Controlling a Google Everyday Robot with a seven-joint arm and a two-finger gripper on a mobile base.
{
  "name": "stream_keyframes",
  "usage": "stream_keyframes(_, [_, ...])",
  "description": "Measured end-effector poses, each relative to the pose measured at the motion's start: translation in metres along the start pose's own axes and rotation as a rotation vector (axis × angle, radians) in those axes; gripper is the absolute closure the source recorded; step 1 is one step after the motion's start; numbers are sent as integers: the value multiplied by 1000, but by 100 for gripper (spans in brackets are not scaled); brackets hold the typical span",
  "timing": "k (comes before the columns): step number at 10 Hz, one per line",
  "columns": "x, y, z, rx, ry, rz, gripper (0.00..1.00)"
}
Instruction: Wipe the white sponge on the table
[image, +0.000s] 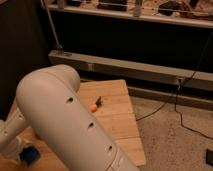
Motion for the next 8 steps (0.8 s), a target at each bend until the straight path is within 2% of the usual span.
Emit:
stream_keyframes(3, [3,-1,4,-1,11,2,35])
stream_keyframes(5, [4,-3,7,-8,11,8,42])
stream_keyframes(8, [4,-4,8,-17,6,14,42])
